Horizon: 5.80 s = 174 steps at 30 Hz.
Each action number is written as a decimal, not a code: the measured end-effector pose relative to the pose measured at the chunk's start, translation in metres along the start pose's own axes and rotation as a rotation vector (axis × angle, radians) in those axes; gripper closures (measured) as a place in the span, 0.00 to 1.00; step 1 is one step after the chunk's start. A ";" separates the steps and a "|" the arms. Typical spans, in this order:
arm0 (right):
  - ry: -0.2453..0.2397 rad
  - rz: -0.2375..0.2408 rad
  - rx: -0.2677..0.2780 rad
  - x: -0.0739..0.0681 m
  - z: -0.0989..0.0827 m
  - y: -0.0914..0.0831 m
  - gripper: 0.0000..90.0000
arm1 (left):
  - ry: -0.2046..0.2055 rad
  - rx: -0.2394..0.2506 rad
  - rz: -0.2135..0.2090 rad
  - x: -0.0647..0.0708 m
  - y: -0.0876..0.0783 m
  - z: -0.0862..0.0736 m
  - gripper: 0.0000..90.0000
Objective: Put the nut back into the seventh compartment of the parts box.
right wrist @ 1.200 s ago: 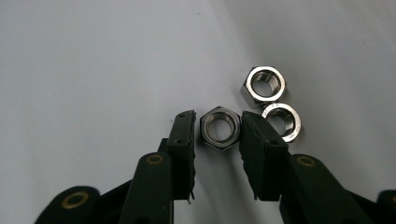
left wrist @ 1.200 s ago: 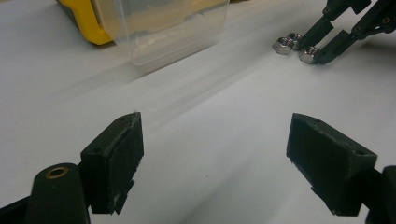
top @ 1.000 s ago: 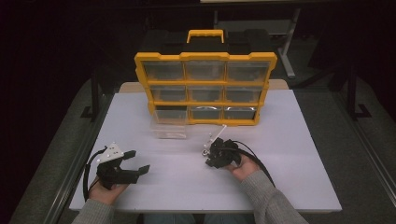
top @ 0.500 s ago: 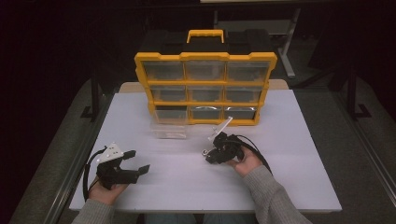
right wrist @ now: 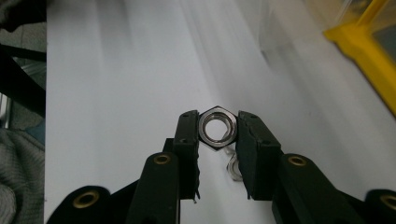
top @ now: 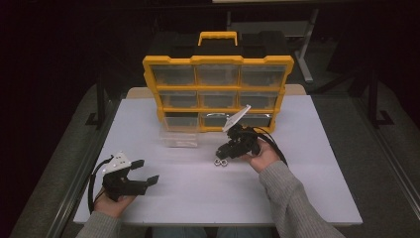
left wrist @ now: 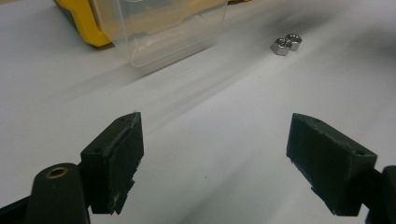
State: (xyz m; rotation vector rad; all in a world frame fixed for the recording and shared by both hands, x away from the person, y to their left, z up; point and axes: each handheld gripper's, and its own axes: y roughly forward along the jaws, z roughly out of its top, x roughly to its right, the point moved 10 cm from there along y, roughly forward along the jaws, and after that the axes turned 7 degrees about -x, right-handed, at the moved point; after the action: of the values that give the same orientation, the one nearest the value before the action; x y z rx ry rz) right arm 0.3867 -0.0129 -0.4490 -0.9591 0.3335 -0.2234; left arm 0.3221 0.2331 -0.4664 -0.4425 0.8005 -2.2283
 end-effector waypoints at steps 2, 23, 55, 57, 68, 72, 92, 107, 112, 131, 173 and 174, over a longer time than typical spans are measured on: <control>-0.002 0.004 0.003 0.001 0.003 -0.002 0.77 | 0.000 0.000 0.000 0.000 0.000 0.000 0.21; -0.070 -0.040 0.040 0.022 0.079 -0.034 0.77 | 0.009 0.000 -0.002 -0.001 -0.001 0.000 0.20; -0.078 -0.056 -0.007 0.031 0.131 0.005 0.77 | 0.000 0.002 -0.005 0.000 -0.001 0.001 0.20; -0.074 -0.059 -0.010 0.032 0.131 0.008 0.77 | 0.002 0.004 -0.006 -0.001 -0.001 0.001 0.20; -0.055 -0.060 -0.019 0.034 0.133 0.023 0.77 | 0.010 0.006 -0.003 -0.002 -0.002 0.001 0.20; -0.008 -0.077 -0.048 0.033 0.131 0.026 0.77 | 0.012 0.008 -0.003 -0.002 -0.002 0.001 0.21; -0.082 -0.103 0.007 0.031 0.130 0.007 0.68 | 0.009 0.011 -0.003 0.000 -0.002 0.002 0.21; -0.039 -0.112 0.018 0.023 0.078 -0.021 0.64 | 0.019 0.002 -0.001 0.000 0.000 0.001 0.20; -0.032 -0.109 0.019 0.022 0.061 -0.021 0.63 | 0.020 0.001 -0.001 0.000 0.000 0.001 0.20; -0.009 -0.095 -0.027 0.015 0.007 0.011 0.58 | 0.014 0.007 -0.001 0.001 0.000 0.002 0.20; -0.059 -0.151 -0.152 0.019 -0.037 0.055 0.73 | 0.008 0.010 -0.005 0.002 0.000 0.002 0.20; -0.059 -0.151 -0.154 0.018 -0.037 0.055 0.73 | 0.009 0.010 -0.005 0.002 0.000 0.002 0.20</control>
State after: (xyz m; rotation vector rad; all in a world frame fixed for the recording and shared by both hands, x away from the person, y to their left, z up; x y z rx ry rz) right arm 0.3920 -0.0169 -0.5177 -1.1423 0.2263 -0.3103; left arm 0.3223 0.2306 -0.4649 -0.4299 0.7933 -2.2393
